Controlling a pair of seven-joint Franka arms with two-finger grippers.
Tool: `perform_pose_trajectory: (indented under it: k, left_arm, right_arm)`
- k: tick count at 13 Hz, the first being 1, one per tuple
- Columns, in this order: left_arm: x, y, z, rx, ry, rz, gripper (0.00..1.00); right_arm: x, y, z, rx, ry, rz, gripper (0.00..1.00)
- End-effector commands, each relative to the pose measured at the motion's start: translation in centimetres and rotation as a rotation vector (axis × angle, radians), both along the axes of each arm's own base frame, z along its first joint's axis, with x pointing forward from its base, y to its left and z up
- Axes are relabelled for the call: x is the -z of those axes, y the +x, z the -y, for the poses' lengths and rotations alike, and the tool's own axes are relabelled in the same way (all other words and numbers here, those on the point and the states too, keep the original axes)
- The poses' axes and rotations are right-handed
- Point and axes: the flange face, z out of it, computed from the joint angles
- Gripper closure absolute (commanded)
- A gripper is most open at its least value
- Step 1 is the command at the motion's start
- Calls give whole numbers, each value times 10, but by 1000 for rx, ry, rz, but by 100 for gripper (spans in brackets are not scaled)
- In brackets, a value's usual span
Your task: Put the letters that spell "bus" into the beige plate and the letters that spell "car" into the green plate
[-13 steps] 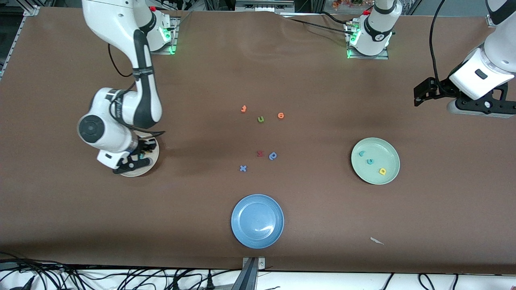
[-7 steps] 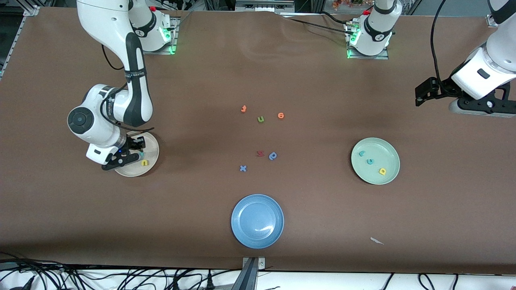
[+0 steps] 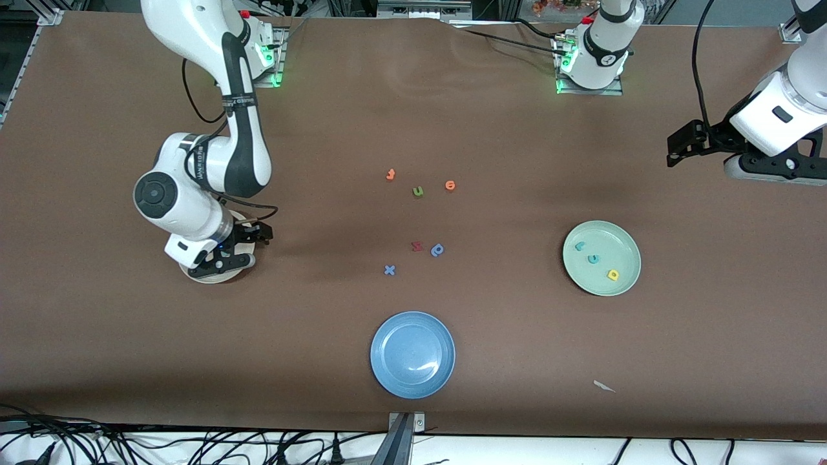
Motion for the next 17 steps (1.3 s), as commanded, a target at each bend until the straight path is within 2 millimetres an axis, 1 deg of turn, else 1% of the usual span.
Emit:
perform_pose_trajectory:
  k: [1,2,3,4,5,6,7,8,10,11,12,13,14,15,16,17]
  left_arm:
    - [-5,-2,-7,-4,-39,-9,0]
    - [-6,-2,-7,-7,-28,-7,0]
    - [-5,-2,-8,-8,-27,-7,0]
    - [-6,-2,-10,-8,-27,-7,0]
    - [-5,-1,-9,-8,-27,-7,0]
    - [-5,-1,-9,-6,-19,-7,0]
    - [-6,-2,-9,-5,-16,-6,0]
    - [-6,-2,-9,-3,-16,-6,0]
    - [-6,-2,-11,-6,-16,-6,0]
    - [-6,-2,-10,-6,-16,-6,0]
    - [-6,-2,-11,-8,-16,-6,0]
    - [-6,-2,-10,-2,-16,-6,0]
    - [-6,-2,-9,-2,-16,-6,0]
    - [-6,-2,-9,-2,-16,-6,0]
    - [-6,-2,-9,0,-16,-6,0]
    - [-6,-2,-9,0,-16,-6,0]
  right_arm:
    - [-13,-10,-31,93,15,-41,0]
    - [-20,-12,-38,135,2,-70,0]
    - [-37,-12,-32,151,10,-72,0]
    - [-48,-13,-22,146,4,-85,0]
    - [-57,-15,-18,162,-38,-88,0]
    - [-63,-21,-26,166,-88,-86,0]
    - [-79,-24,-24,162,-119,-73,0]
    - [-96,-23,-9,172,-108,-73,0]
    - [-137,-26,16,195,-62,-54,0]
    - [-158,-28,33,218,-52,-42,0]
    - [-182,-35,46,206,-40,-33,0]
    - [-205,-41,52,171,-31,-5,0]
    - [-226,-47,64,171,-25,17,0]
    - [-244,-55,70,177,-26,22,0]
    - [-260,-61,74,184,-31,11,0]
    - [-273,-61,82,198,-33,6,0]
